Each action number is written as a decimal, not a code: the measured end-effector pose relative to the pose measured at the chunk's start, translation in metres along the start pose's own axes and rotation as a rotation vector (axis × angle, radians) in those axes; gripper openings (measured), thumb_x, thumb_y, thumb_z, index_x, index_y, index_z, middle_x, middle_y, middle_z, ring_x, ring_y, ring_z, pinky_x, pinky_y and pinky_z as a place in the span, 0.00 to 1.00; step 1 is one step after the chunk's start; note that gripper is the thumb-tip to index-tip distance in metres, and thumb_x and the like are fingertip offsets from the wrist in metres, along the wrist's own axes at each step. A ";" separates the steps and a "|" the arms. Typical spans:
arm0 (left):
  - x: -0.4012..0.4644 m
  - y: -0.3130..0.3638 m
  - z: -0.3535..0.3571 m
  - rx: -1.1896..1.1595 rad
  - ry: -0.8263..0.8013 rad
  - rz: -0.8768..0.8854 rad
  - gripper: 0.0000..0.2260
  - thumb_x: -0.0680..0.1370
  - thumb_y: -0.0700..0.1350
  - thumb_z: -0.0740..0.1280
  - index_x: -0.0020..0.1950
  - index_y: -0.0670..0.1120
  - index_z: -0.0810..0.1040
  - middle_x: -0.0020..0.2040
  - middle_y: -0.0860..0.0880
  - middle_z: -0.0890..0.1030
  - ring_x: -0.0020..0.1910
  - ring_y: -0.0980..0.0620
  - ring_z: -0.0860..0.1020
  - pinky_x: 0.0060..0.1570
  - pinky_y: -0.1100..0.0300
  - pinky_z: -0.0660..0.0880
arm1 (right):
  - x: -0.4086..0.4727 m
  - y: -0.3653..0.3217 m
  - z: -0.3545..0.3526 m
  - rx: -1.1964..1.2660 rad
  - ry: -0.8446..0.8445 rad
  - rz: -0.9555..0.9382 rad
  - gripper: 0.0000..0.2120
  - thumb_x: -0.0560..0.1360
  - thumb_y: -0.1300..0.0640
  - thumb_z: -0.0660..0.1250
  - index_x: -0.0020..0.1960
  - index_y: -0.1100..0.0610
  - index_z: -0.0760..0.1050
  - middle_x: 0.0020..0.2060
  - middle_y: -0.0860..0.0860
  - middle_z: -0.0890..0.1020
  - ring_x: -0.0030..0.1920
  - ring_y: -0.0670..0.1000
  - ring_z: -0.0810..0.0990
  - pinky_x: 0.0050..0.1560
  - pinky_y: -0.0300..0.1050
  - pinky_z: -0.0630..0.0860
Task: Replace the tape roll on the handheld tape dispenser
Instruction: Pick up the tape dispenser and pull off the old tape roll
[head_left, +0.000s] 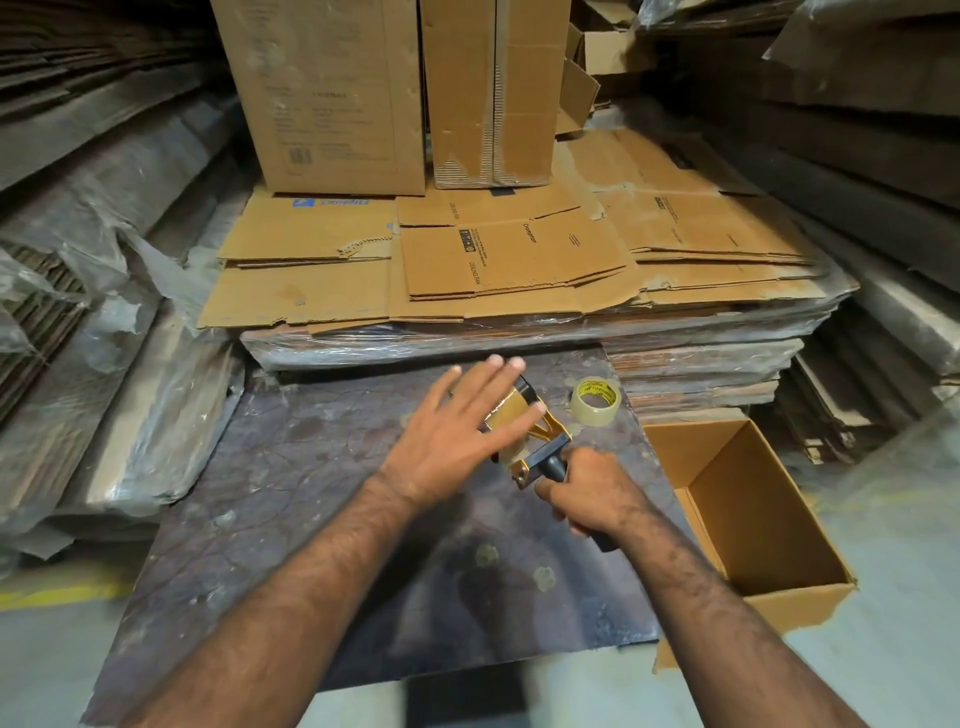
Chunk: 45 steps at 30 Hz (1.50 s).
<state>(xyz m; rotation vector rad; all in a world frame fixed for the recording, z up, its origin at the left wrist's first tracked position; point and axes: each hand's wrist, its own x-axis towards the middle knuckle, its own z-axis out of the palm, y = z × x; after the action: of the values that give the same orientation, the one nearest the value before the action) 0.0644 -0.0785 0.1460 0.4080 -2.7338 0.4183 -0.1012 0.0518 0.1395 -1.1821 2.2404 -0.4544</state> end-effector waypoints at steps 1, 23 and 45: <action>0.000 0.002 0.000 0.053 0.027 0.054 0.42 0.66 0.35 0.76 0.77 0.53 0.65 0.80 0.39 0.61 0.78 0.40 0.62 0.72 0.38 0.65 | 0.001 -0.001 0.000 -0.004 -0.009 -0.012 0.15 0.69 0.44 0.69 0.50 0.53 0.78 0.40 0.53 0.86 0.39 0.56 0.86 0.44 0.56 0.85; 0.014 -0.033 -0.004 0.085 0.073 0.248 0.17 0.74 0.36 0.63 0.61 0.49 0.75 0.55 0.43 0.77 0.50 0.44 0.75 0.27 0.56 0.77 | 0.003 0.007 0.005 -0.083 -0.013 -0.025 0.13 0.70 0.45 0.68 0.48 0.53 0.78 0.38 0.53 0.86 0.36 0.55 0.85 0.42 0.54 0.85; 0.038 -0.027 -0.011 -1.470 -0.208 -0.763 0.24 0.69 0.47 0.81 0.62 0.56 0.79 0.58 0.36 0.77 0.46 0.44 0.81 0.42 0.52 0.81 | 0.008 0.031 0.024 0.718 -0.470 -0.025 0.07 0.67 0.60 0.68 0.38 0.65 0.77 0.25 0.58 0.78 0.20 0.54 0.72 0.26 0.43 0.73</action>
<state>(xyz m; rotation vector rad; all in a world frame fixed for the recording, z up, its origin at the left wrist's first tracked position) 0.0420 -0.1081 0.1769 0.9206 -2.0172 -1.7080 -0.1101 0.0613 0.1020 -0.8170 1.4661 -0.8078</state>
